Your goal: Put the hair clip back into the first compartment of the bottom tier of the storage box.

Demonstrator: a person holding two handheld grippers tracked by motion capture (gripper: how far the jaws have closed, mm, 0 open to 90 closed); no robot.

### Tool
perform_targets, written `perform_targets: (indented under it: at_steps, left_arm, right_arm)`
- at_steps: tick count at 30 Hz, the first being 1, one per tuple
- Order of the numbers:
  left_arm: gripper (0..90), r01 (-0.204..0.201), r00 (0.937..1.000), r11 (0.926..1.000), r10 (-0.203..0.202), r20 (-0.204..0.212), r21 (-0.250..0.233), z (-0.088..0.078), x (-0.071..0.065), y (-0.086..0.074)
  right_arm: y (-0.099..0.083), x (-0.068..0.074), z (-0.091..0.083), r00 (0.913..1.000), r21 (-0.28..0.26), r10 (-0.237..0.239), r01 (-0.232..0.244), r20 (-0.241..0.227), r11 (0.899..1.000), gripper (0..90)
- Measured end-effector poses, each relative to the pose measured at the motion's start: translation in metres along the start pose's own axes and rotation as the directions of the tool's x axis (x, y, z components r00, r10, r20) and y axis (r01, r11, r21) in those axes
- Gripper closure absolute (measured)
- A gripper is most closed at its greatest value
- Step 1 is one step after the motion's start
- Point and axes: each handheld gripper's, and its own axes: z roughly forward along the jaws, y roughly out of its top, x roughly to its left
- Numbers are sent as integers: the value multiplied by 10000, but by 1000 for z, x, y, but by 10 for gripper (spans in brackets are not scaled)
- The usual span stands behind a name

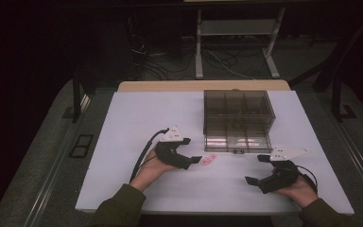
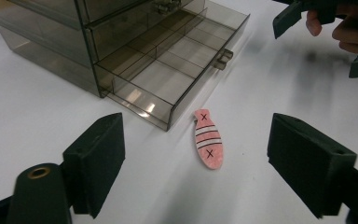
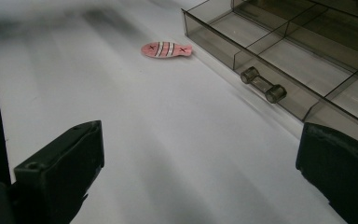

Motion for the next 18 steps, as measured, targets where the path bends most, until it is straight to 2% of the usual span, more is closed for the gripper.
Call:
perform_targets:
  at_steps: [18]
  left_arm:
    - [383,-58,10000,9999,57,76,111,14,-4,9]
  right_arm:
    - [0,0,-1,10000,38,-12,12,16,10000,4]
